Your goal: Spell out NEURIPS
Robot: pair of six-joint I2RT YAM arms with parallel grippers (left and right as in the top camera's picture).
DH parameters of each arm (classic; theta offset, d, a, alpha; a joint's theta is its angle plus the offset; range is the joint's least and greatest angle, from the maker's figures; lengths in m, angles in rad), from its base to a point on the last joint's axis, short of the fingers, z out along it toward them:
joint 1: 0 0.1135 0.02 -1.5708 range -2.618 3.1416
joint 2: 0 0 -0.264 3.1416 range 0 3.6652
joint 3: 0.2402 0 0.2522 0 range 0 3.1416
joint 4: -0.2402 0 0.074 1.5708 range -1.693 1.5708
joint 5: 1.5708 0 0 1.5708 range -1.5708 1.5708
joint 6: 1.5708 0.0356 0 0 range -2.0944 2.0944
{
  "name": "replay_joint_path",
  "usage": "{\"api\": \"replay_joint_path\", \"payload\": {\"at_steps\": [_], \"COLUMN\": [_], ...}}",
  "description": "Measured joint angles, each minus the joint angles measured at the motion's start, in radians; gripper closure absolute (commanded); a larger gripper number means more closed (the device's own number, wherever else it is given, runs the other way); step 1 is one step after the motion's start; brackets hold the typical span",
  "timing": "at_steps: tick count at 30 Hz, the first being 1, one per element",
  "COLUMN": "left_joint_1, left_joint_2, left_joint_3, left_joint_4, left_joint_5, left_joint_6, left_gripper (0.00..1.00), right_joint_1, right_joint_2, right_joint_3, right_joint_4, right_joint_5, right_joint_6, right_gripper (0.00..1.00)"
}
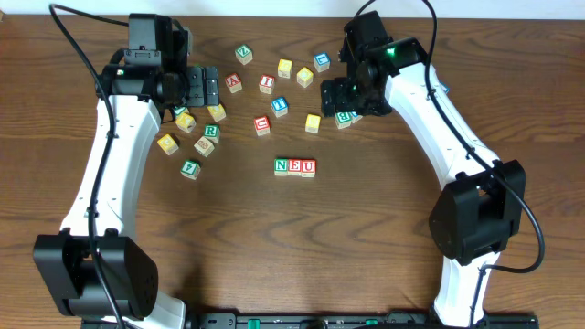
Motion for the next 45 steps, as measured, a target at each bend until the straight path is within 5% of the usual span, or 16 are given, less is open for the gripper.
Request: {"api": "replay_joint_path", "payload": {"at_steps": [45], "left_joint_1": [0.000], "left_joint_2": [0.000], "left_joint_3": [0.000], "left_joint_4": [0.008], "left_joint_5": [0.000], "left_joint_6": [0.000], "left_gripper": [0.02], "right_joint_1": [0.068], "right_joint_2": [0.000], "right_joint_3": [0.091], "right_joint_4": [0.021], "right_joint_5": [-0.080], "right_joint_6": [-0.022], "right_gripper": [0.14]}}
